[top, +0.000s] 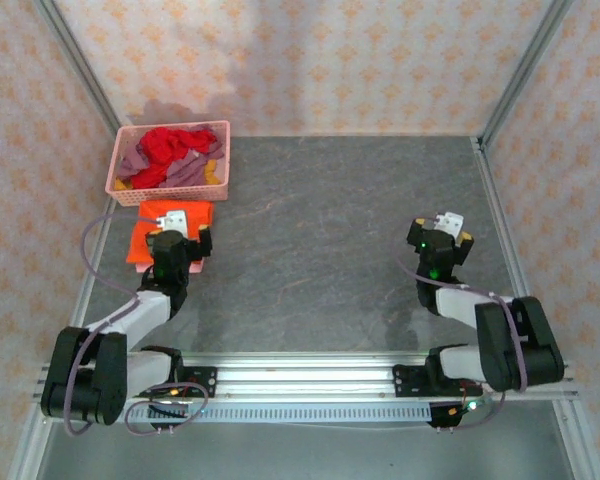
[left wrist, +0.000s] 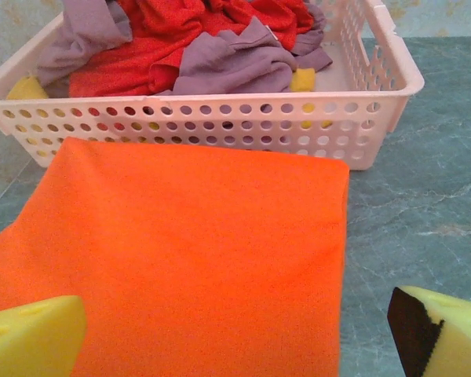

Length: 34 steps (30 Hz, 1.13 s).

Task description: Fold and stack the t-shirts

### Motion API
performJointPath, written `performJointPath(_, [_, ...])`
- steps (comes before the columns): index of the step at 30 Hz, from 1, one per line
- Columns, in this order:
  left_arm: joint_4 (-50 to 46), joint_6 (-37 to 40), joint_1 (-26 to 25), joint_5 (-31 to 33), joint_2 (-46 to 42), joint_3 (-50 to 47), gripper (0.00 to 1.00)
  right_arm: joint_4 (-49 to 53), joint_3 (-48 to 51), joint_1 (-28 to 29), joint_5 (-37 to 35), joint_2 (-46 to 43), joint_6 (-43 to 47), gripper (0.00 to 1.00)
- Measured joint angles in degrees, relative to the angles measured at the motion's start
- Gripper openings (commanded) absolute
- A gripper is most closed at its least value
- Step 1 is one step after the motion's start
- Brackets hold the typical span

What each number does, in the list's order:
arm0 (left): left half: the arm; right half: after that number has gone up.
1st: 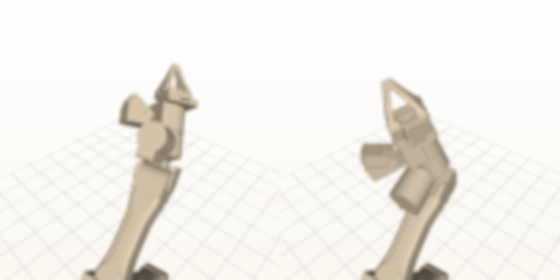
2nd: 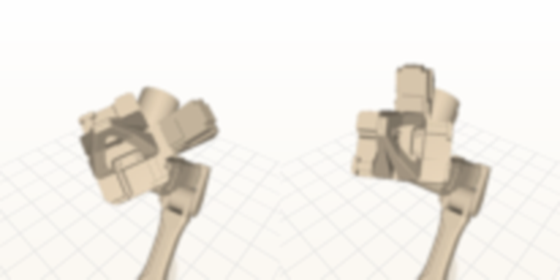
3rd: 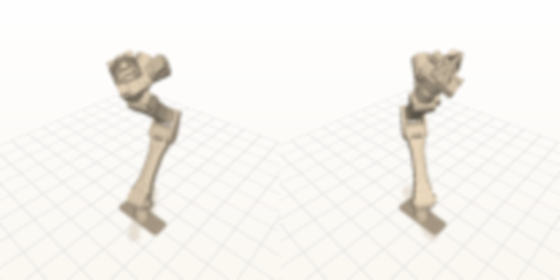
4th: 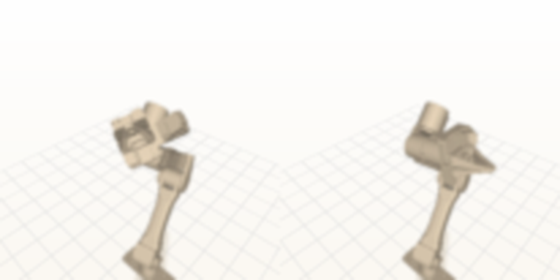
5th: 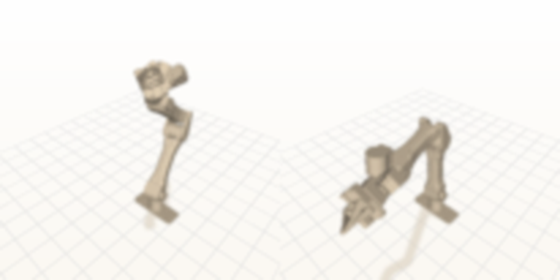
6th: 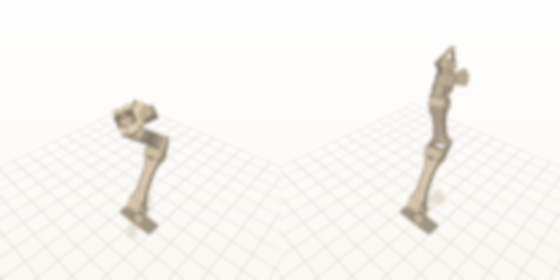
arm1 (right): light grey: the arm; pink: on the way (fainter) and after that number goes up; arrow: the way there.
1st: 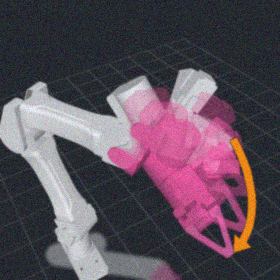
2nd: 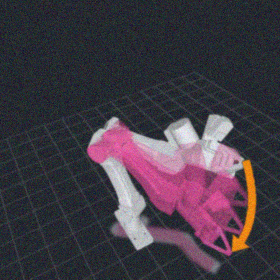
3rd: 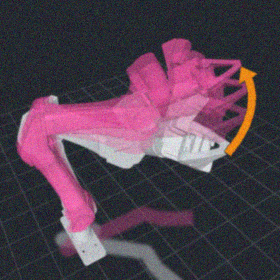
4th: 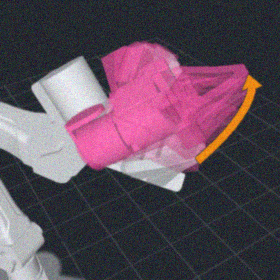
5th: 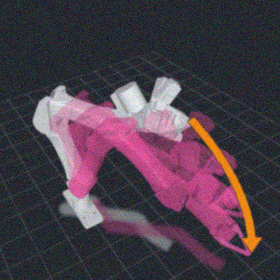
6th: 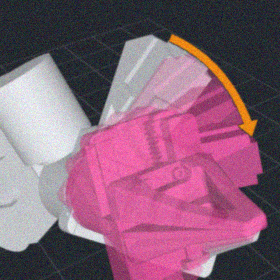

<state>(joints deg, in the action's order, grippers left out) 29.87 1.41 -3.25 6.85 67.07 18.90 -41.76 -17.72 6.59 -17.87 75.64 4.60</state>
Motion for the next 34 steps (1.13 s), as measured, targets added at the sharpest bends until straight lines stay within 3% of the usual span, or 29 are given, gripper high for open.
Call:
performJointPath(8, [8.1, 0.2, 0.0, -3.1, 14.8, 2.6, 1.0, -10.2, -0.2, -3.0, 10.2, 11.1, -0.2, 0.99])
performJointPath(11, [8.1, 0.1, 0.5, -4.4, 18.2, 5.1, 1.0, -8.8, -0.9, -3.0, 11.9, 12.7, -0.3, 1.0])
performJointPath(34, [8.2, 0.0, 1.4, -5.0, 18.4, 6.1, 1.0, -7.5, -4.7, -4.2, 13.0, 12.8, -1.1, 0.99])
